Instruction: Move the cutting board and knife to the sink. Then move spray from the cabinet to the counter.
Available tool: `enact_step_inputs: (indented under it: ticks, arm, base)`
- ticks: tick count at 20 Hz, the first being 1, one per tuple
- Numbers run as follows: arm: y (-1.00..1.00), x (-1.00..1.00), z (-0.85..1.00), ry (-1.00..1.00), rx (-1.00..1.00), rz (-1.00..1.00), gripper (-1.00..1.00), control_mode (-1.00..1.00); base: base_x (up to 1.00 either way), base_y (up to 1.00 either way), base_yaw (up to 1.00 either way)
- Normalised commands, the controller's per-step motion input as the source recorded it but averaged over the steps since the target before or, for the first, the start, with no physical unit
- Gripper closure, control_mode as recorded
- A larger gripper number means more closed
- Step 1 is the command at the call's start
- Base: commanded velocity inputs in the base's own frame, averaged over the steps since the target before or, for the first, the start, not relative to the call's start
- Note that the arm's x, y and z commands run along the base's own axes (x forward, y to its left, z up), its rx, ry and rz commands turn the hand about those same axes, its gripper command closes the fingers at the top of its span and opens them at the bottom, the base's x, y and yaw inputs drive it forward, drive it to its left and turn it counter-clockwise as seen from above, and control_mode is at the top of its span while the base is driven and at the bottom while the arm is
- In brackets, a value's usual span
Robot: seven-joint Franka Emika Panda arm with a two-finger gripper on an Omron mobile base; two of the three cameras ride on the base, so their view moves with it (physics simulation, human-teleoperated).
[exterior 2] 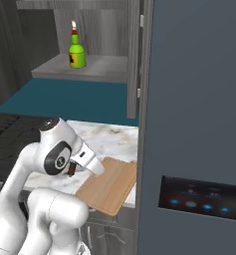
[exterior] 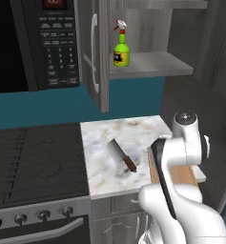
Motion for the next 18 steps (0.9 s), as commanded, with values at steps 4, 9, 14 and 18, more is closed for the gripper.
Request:
enact_step_inputs:
  ticks: [4,9,14,18]
  arm:
    - [-0.06,-0.91,0.02,0.00,0.13,-0.27,-1.00,-1.00]
    - [-0.32,-0.97,-0.16,-0.04,0.35,-0.18,-1.00,-1.00]
    - [-0.46,-0.42,-0.44,-0.05,0.24,-0.11,-1.00,-1.00]
    - [-0.11,-0.24,-0.46,-0.06,0.05,-0.08,-1.00,-1.00]
  base:
    - [0.00,0.00,0.00]
    - [0.00,0.00,0.00]
    - [0.00,0.00,0.00]
    - [0.00,0.00,0.00]
